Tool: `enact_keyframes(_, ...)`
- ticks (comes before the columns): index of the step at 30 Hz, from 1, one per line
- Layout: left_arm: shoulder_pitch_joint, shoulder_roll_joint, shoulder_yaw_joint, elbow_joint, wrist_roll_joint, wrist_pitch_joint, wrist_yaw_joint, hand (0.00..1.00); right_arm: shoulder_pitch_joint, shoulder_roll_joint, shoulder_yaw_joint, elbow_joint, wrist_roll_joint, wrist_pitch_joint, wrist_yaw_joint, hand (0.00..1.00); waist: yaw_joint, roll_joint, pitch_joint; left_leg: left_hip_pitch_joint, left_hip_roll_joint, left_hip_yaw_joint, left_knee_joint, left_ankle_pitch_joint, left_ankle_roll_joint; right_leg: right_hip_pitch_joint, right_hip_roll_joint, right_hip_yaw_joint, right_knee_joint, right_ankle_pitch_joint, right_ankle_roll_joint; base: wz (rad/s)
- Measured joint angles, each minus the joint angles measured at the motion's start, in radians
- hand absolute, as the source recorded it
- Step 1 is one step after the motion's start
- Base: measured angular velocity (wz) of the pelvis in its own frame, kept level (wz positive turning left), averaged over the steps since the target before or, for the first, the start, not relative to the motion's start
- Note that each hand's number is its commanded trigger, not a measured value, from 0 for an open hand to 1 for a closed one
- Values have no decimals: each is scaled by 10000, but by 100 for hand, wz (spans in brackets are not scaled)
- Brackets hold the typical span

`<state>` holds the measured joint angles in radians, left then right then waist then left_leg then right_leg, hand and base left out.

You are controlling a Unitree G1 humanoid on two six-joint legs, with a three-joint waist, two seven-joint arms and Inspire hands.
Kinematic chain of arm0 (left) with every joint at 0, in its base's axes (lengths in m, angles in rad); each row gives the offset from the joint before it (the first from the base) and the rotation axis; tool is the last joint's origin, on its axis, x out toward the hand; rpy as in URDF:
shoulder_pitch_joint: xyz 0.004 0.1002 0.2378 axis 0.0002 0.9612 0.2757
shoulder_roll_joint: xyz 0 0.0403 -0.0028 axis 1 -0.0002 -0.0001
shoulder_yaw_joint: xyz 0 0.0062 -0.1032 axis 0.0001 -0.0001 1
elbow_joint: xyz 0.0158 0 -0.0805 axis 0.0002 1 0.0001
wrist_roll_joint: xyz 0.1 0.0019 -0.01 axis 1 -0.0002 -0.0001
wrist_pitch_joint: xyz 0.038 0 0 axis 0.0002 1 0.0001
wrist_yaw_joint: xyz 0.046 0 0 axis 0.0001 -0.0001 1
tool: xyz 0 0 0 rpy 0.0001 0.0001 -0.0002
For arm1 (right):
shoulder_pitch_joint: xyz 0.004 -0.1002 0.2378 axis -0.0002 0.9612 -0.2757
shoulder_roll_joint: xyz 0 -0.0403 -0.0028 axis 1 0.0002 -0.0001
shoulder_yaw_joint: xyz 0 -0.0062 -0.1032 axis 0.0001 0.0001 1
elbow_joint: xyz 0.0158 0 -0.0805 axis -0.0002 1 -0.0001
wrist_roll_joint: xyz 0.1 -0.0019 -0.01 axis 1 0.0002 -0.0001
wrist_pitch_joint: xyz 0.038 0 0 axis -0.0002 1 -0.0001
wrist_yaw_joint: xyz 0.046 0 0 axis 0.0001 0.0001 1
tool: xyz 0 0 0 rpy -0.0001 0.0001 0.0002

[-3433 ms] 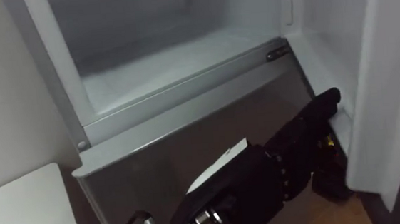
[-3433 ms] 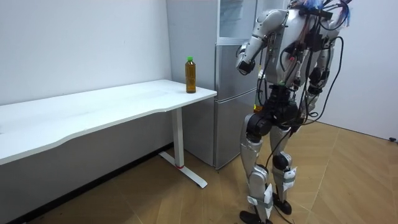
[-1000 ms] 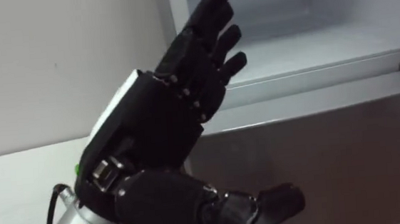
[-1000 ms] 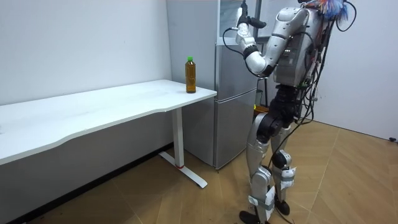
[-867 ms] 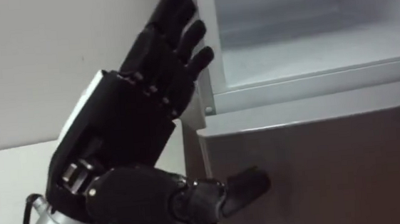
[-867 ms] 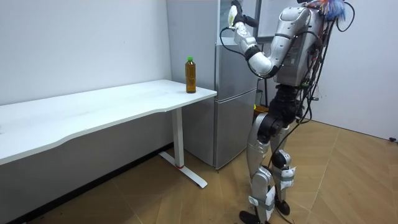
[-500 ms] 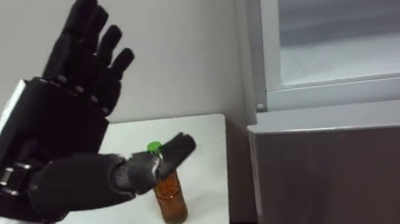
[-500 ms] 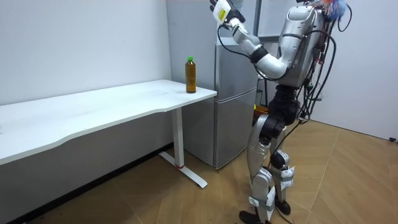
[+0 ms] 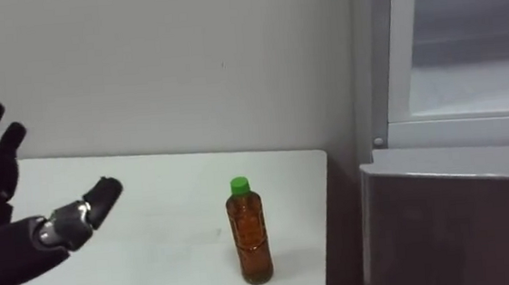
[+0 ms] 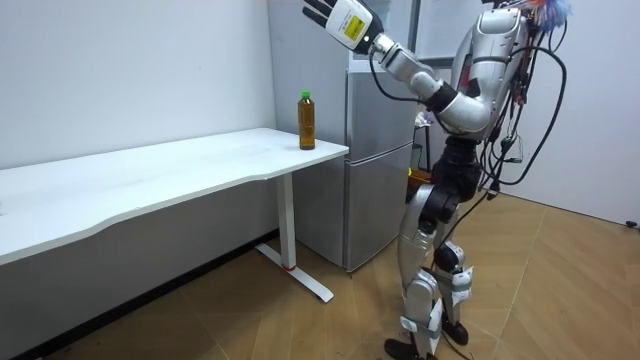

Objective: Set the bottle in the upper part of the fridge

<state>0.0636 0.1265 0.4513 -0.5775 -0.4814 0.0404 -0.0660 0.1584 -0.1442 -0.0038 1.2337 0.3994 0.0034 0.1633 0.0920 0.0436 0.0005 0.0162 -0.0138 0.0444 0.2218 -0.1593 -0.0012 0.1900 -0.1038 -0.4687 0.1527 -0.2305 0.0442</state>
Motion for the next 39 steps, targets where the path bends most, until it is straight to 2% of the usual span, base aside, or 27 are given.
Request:
enact_keyframes(3,175,-3,263,186,22,-36,422,0,229,12,-242,-158,137,-2,-22,0,-29,24,-23,77,-3,8,-26,0,0,44,5,38,20,2,-4,0)
enact_keyframes(10,598,-3,293,768,-180,-43,1204,0,415,-9,-627,-401,138,96,-66,0,-52,41,-27,142,0,102,-70,-3,3,18,4,222,7,10,-16,-6)
enact_keyframes(14,691,-38,213,1802,-397,-30,1508,0,527,-28,-674,-690,-43,214,26,0,-80,27,-31,250,3,209,-193,-4,5,32,2,369,41,10,-15,-8)
enact_keyframes(16,966,-99,187,1982,-415,-26,1622,0,610,-22,-700,-816,-91,215,93,0,-87,-21,-43,299,3,267,-263,-3,5,33,3,437,52,11,-13,-11)
enact_keyframes(18,1305,-354,187,2343,-670,-41,1729,0,677,-1,-829,-808,9,219,147,0,-86,-43,-41,378,1,353,-311,-7,10,51,-2,536,33,15,-7,-12)
enact_keyframes(22,1388,-392,187,3628,-1000,9,2145,0,677,26,-1049,-793,103,428,146,0,-99,-86,-51,427,2,380,-332,-7,9,55,-2,565,23,15,-8,-3)
enact_keyframes(25,1423,-399,182,4412,-1720,6,2457,0,709,15,-1186,-817,-13,440,119,0,-86,-121,-58,447,14,430,-335,-16,8,51,1,625,5,14,-9,-4)
enact_keyframes(27,1432,-379,144,5857,-2081,-156,2594,0,702,-52,-1183,-840,-96,494,97,0,-62,-115,-48,598,46,615,-410,-55,6,47,10,866,15,9,-10,-25)
enact_keyframes(29,1549,-380,3,7017,-2141,-143,2830,0,711,-45,-1189,-870,-123,525,91,0,-123,-109,-45,643,57,676,-429,-92,3,52,20,989,19,9,-8,-18)
enact_keyframes(31,1713,-398,-218,7813,-2145,-81,2985,0,753,-34,-1187,-1091,-158,556,48,0,-173,-167,-45,659,78,792,-421,-125,8,16,27,1096,35,11,-6,-14)
enact_keyframes(33,1737,-398,-374,9083,-2141,-80,3018,0,798,-48,-1189,-1120,-200,632,-13,0,-172,-246,-92,743,86,875,-399,-180,16,63,23,1117,107,16,2,-11)
enact_keyframes(34,1762,-397,-455,9411,-2154,-79,3045,0,831,-55,-1187,-1119,-192,632,-14,0,-168,-312,-59,768,89,894,-397,-202,19,66,11,1119,156,16,2,-9)
enact_keyframes(36,1893,-385,-892,10760,-2156,-100,3049,0,864,-53,-1191,-1086,-115,623,-22,0,-315,-355,-44,839,89,907,-384,-289,30,188,9,1152,151,17,15,-2)
enact_keyframes(39,1956,-389,-1622,12204,-2131,-71,3113,0,889,-44,-1190,-1106,-121,620,0,0,-425,-365,-29,808,103,918,-276,-384,48,207,13,1190,164,21,30,-1)
